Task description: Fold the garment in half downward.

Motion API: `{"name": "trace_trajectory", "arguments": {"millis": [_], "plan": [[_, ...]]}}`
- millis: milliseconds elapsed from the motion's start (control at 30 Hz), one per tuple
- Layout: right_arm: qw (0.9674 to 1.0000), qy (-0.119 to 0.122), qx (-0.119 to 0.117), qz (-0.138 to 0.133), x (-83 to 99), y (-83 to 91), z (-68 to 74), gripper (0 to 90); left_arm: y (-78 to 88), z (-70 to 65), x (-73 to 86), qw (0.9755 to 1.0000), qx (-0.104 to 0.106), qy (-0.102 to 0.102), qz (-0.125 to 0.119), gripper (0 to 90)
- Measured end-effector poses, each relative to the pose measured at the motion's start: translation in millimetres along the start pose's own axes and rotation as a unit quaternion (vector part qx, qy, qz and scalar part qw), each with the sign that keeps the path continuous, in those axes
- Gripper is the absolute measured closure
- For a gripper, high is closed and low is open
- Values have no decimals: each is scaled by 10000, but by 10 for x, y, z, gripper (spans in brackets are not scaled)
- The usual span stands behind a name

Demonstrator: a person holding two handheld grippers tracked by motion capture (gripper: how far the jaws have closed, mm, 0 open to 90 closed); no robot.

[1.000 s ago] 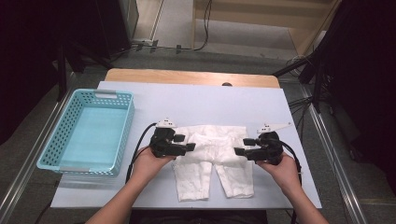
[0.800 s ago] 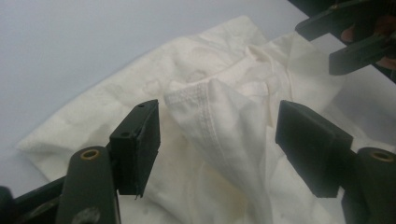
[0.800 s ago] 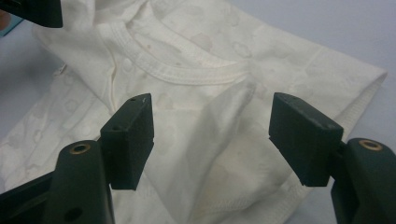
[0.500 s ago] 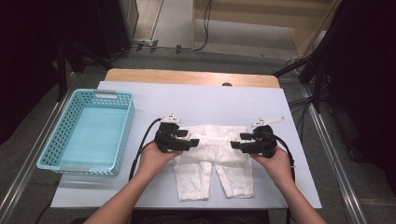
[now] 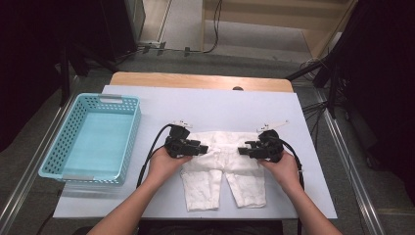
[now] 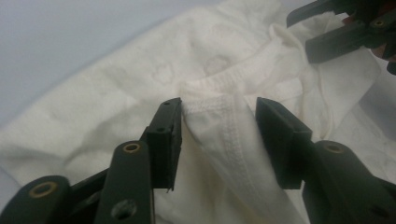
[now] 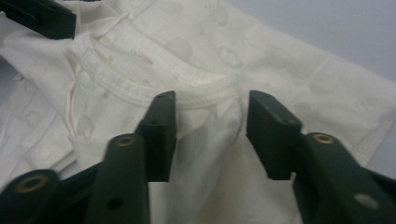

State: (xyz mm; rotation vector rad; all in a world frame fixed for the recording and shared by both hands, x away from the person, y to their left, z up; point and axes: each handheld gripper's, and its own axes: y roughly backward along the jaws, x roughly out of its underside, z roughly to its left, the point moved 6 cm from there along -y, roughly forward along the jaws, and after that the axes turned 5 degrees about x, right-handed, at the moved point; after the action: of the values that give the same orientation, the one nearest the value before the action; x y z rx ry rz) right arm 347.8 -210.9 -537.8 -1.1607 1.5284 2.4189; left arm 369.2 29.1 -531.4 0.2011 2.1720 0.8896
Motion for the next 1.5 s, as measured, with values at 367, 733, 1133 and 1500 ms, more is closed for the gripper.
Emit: {"name": "trace_trajectory", "arguments": {"millis": [367, 733, 1133, 1500], "plan": [[9997, -69, -214, 54, 10, 79, 4, 830, 78, -80, -4, 9994, 141, -265, -165, 853], [9985, -31, -324, -442, -68, 375, 66, 830, 310, -288, -54, 9956, 376, -660, -543, 848], [9967, 370, -486, -539, 34, 594, 266, 814, 439, -461, 34, 9922, 495, -987, -580, 838], [9956, 642, -607, -305, 206, 640, 436, 819, 460, -588, 265, 9927, 557, -981, -428, 838]]}}
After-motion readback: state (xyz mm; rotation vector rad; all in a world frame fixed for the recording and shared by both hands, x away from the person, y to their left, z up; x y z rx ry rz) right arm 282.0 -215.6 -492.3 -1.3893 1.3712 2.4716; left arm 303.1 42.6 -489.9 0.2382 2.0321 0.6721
